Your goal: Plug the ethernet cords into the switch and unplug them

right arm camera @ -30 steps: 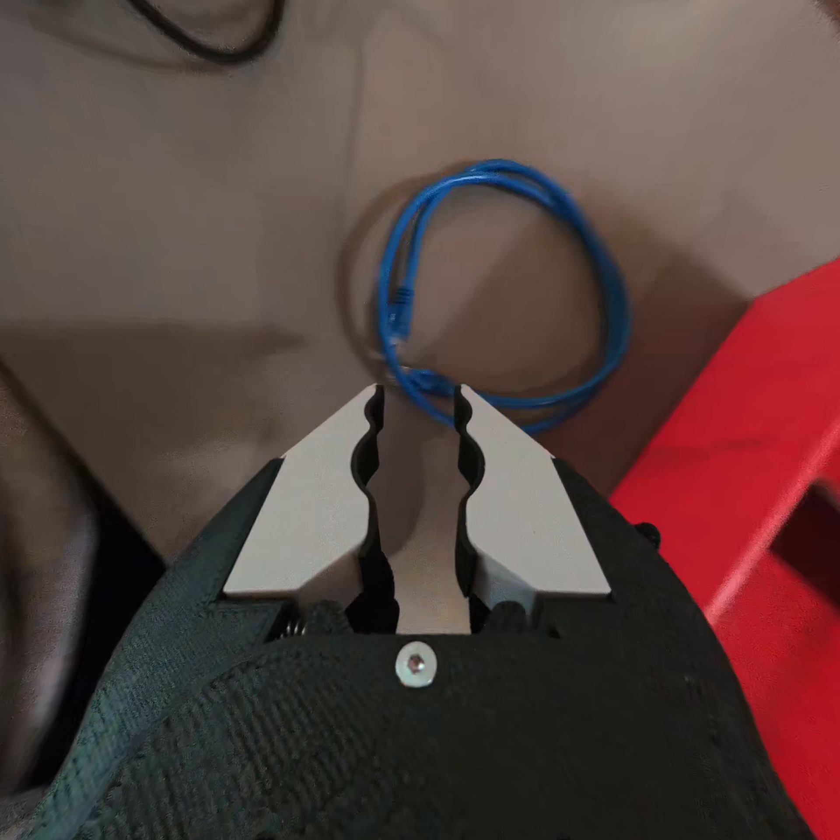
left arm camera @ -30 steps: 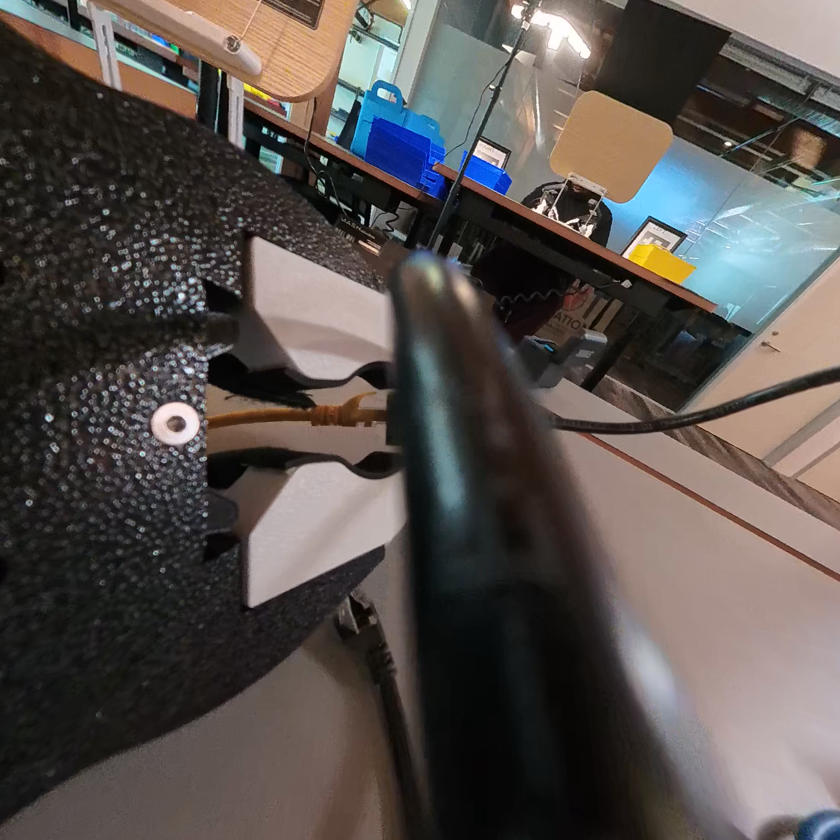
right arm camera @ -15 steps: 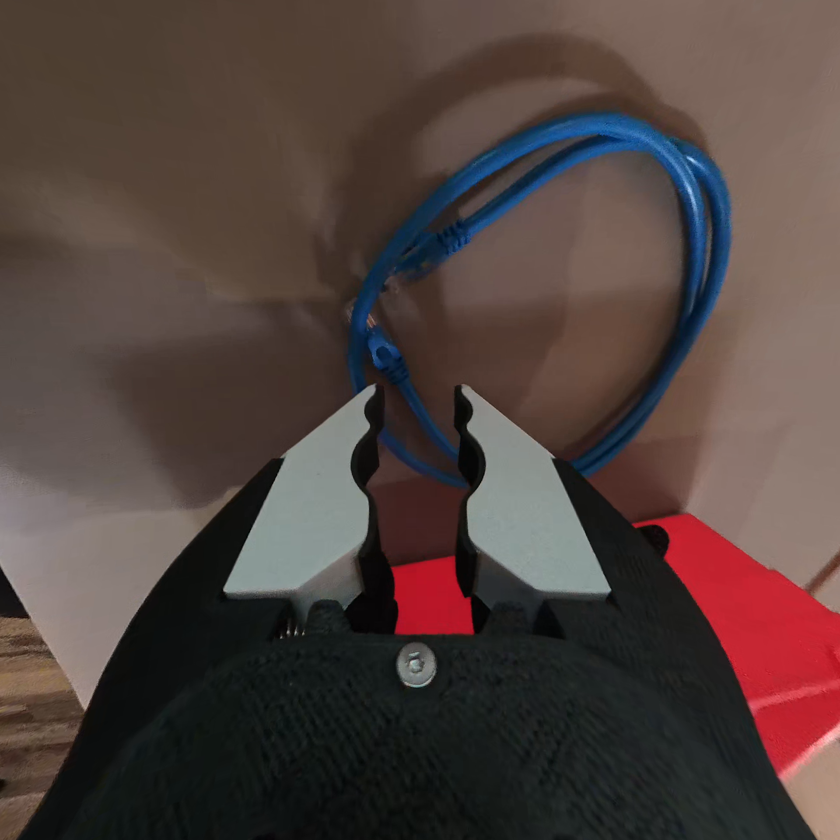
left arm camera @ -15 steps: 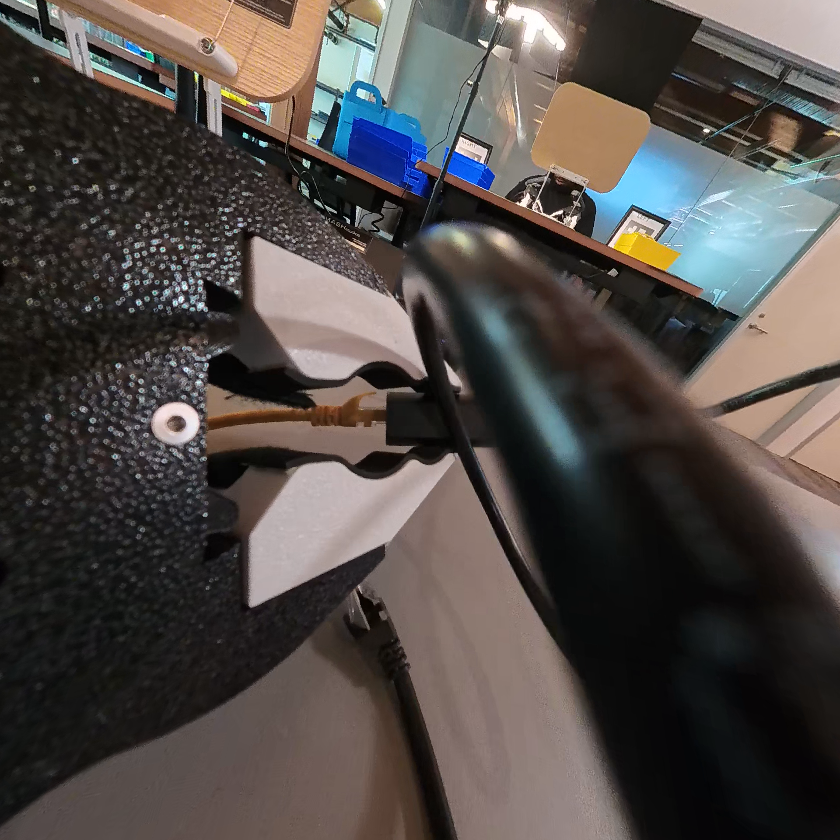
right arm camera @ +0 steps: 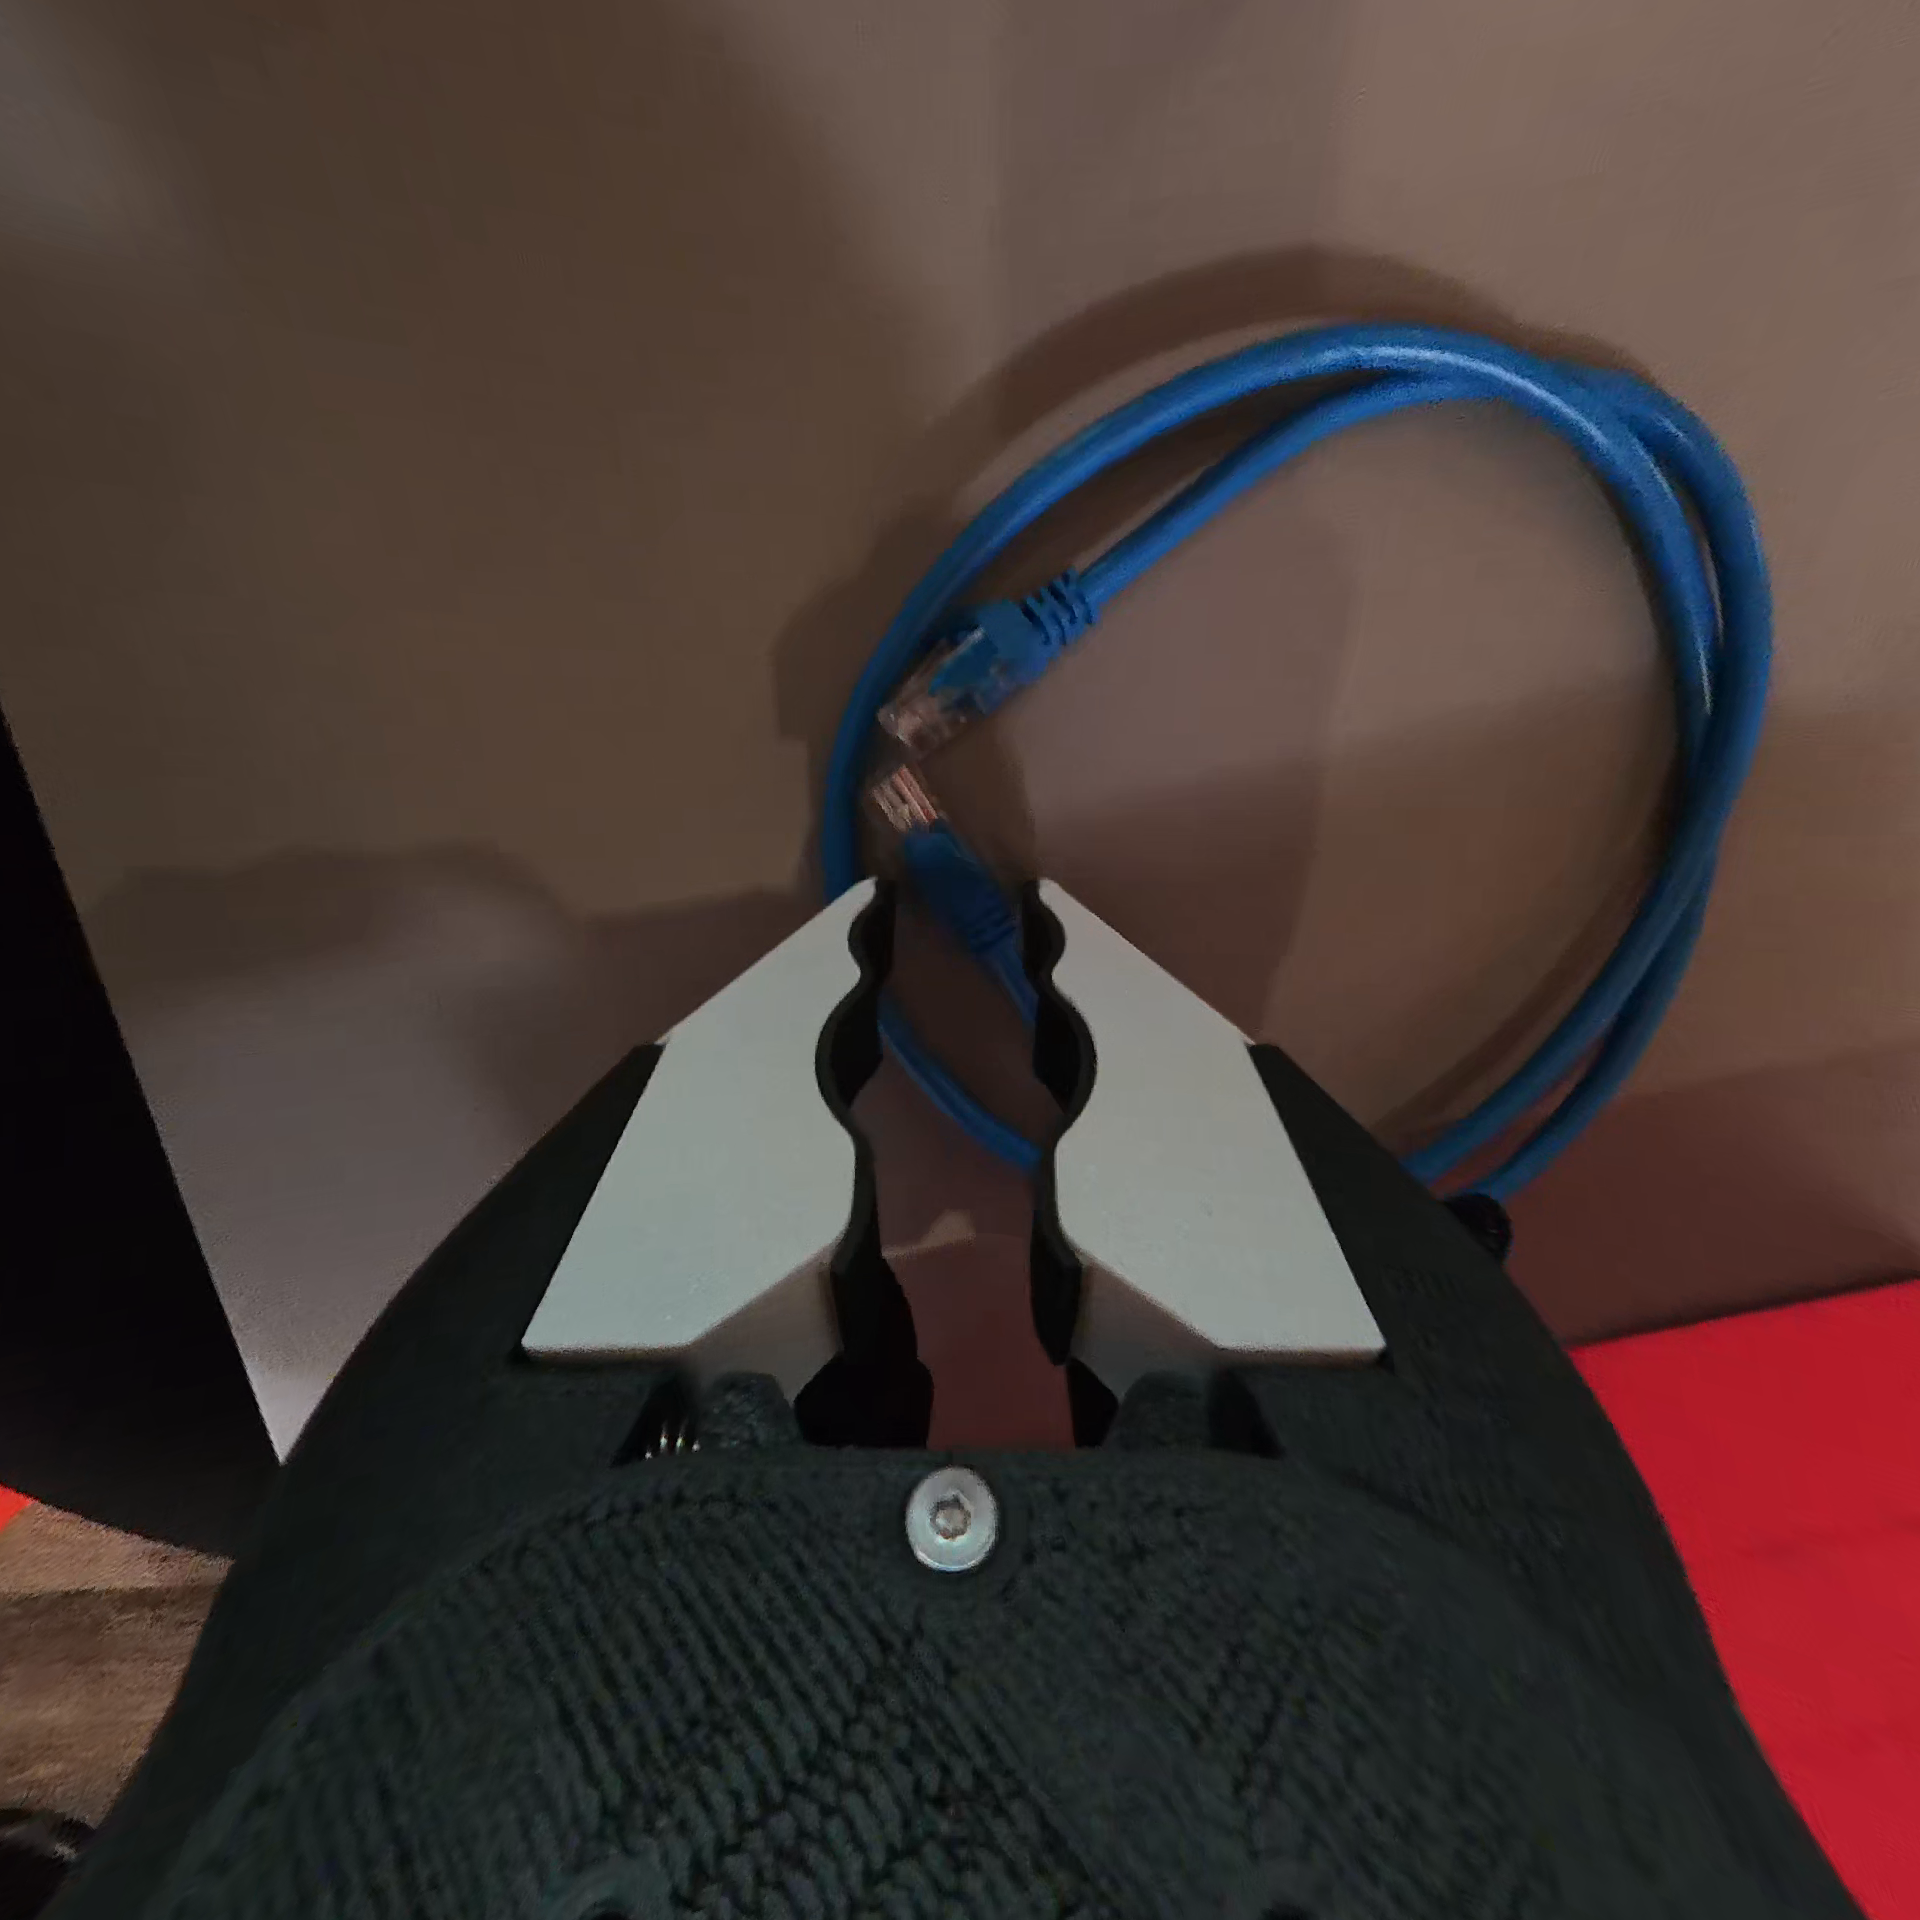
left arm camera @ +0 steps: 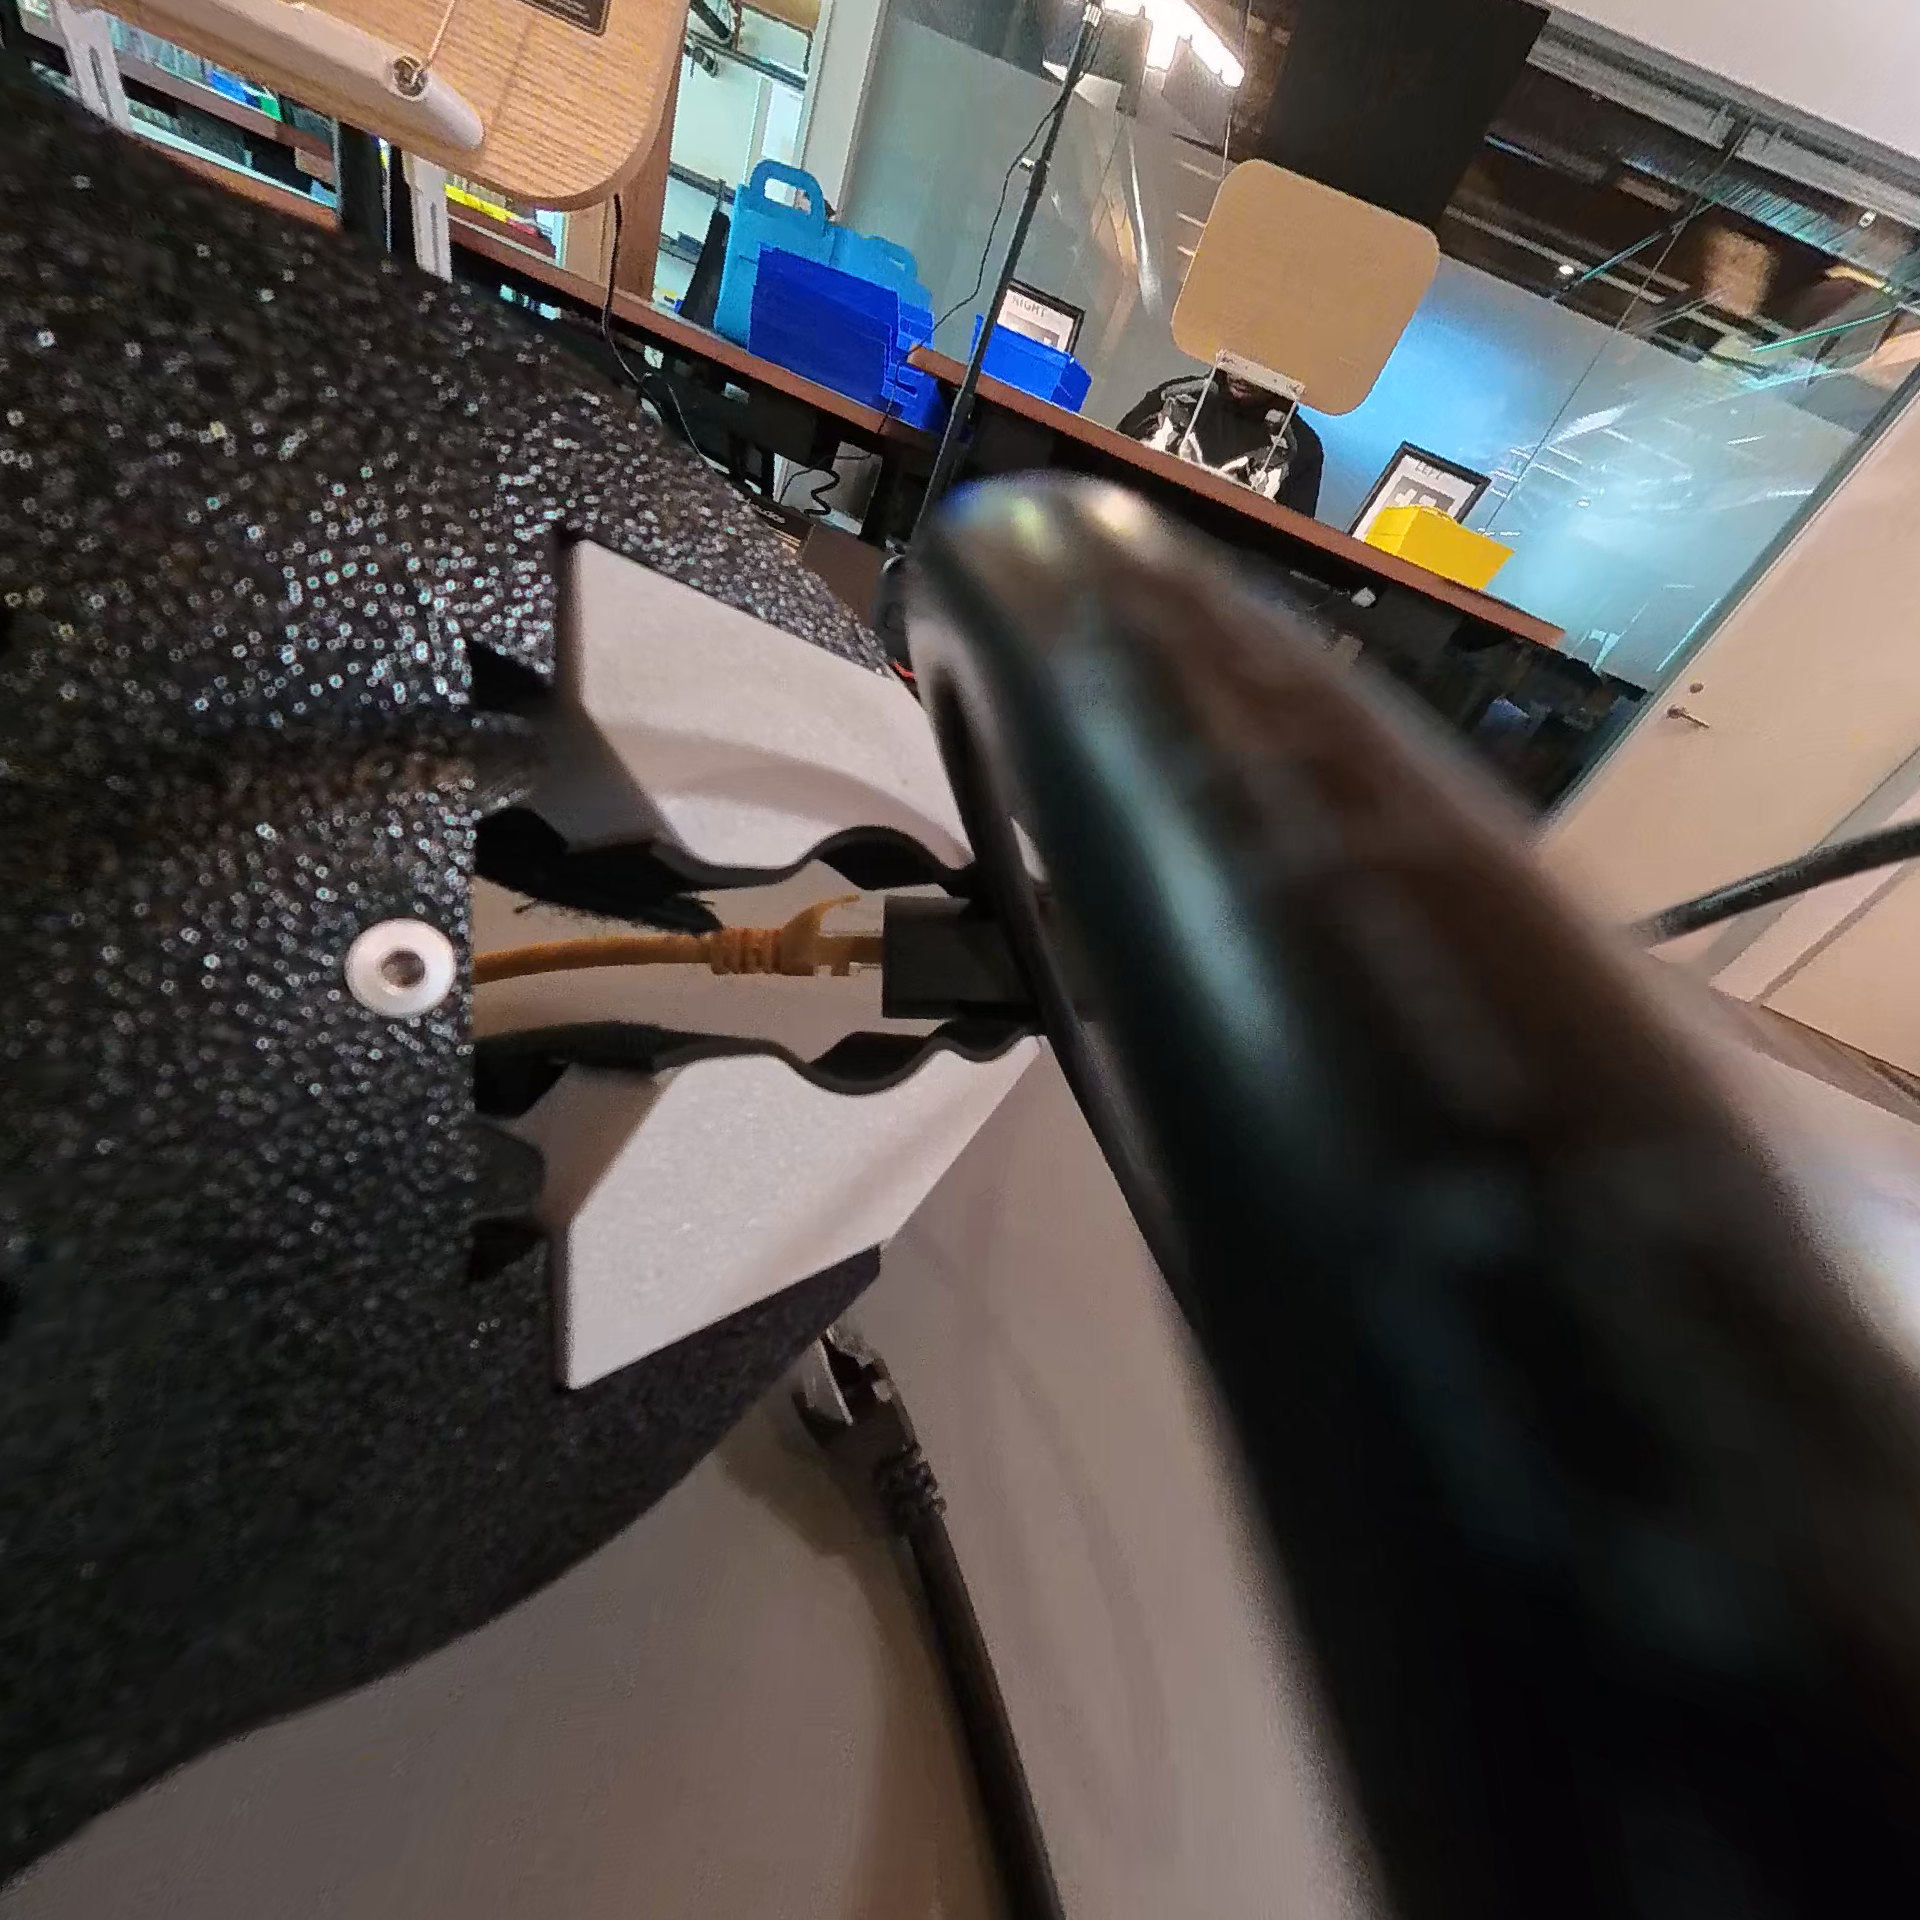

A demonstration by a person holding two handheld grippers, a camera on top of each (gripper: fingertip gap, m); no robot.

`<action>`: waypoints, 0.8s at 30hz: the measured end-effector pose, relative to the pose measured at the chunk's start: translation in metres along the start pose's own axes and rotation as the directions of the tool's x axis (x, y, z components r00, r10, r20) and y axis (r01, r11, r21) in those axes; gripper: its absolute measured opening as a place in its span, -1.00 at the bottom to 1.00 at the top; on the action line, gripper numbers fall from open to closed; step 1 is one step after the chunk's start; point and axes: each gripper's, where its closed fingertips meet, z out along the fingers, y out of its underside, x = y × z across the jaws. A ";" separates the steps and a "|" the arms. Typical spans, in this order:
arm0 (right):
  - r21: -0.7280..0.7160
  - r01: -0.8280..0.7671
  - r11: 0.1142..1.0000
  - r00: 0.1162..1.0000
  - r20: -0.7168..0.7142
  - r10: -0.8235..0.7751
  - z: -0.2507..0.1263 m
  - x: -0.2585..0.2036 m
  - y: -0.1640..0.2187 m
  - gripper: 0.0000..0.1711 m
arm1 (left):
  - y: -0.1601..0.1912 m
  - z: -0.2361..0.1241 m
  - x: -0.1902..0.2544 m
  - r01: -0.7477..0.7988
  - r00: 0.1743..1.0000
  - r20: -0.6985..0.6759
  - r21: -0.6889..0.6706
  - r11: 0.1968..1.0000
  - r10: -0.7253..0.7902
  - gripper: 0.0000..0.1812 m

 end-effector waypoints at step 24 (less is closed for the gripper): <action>0.606 -0.414 0.679 0.858 0.011 0.513 -0.111 0.018 -0.112 -0.89 | -0.033 -0.005 0.029 -0.329 0.944 0.004 0.125 0.936 0.331 -0.78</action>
